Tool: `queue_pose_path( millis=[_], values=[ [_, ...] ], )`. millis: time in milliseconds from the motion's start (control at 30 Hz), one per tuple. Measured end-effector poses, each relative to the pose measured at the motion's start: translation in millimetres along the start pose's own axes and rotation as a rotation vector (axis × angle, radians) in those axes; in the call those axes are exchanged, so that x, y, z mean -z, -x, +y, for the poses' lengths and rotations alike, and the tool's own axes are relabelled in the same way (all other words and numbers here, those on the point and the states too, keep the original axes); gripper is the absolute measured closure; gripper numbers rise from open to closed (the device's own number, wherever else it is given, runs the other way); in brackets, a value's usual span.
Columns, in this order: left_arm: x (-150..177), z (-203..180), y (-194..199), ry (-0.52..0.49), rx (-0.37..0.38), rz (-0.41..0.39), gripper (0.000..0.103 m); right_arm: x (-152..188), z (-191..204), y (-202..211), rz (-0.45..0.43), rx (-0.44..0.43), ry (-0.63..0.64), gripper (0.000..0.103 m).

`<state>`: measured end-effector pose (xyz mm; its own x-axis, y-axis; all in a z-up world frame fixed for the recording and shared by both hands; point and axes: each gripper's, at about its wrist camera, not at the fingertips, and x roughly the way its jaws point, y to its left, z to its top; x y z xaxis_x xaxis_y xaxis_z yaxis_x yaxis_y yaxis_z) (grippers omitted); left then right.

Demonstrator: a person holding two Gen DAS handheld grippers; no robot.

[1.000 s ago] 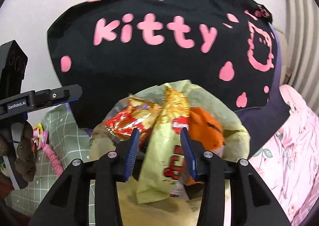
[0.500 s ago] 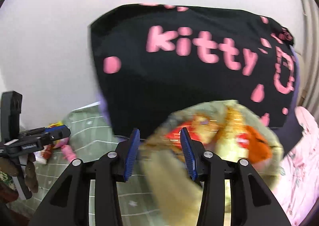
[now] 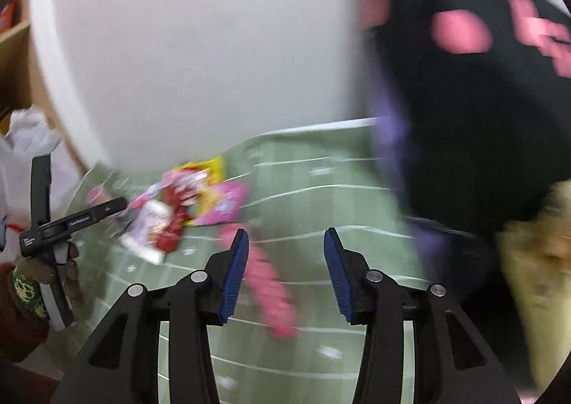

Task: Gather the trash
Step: 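Move both grippers back over the wrappers on the table, then grasp the dark red wrapper with the right gripper while the left gripper grasps the pink HOLA packet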

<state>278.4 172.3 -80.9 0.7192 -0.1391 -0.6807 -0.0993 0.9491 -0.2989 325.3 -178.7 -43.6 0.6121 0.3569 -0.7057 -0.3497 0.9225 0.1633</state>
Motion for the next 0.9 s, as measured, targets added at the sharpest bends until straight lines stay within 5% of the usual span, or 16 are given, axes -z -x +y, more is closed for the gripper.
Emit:
queue_pose_path(
  millis=[233,467,700,900],
  values=[
    [19,18,18,0.024,0.004,0.029,0.063,-15,87,-99,0.103,-0.181,0.13,0.06],
    [20,27,26,-0.052,-0.006,0.043,0.063,-32,122,-180,0.201,-0.156,0.164,0.06],
    [11,35,18,-0.054,0.024,0.037,0.063,-28,109,-183,0.262,-0.116,0.138,0.072],
    [3,34,-9,-0.048,0.006,0.064,0.063,-42,96,-140,0.193,-0.089,0.174,0.072]
  ],
)
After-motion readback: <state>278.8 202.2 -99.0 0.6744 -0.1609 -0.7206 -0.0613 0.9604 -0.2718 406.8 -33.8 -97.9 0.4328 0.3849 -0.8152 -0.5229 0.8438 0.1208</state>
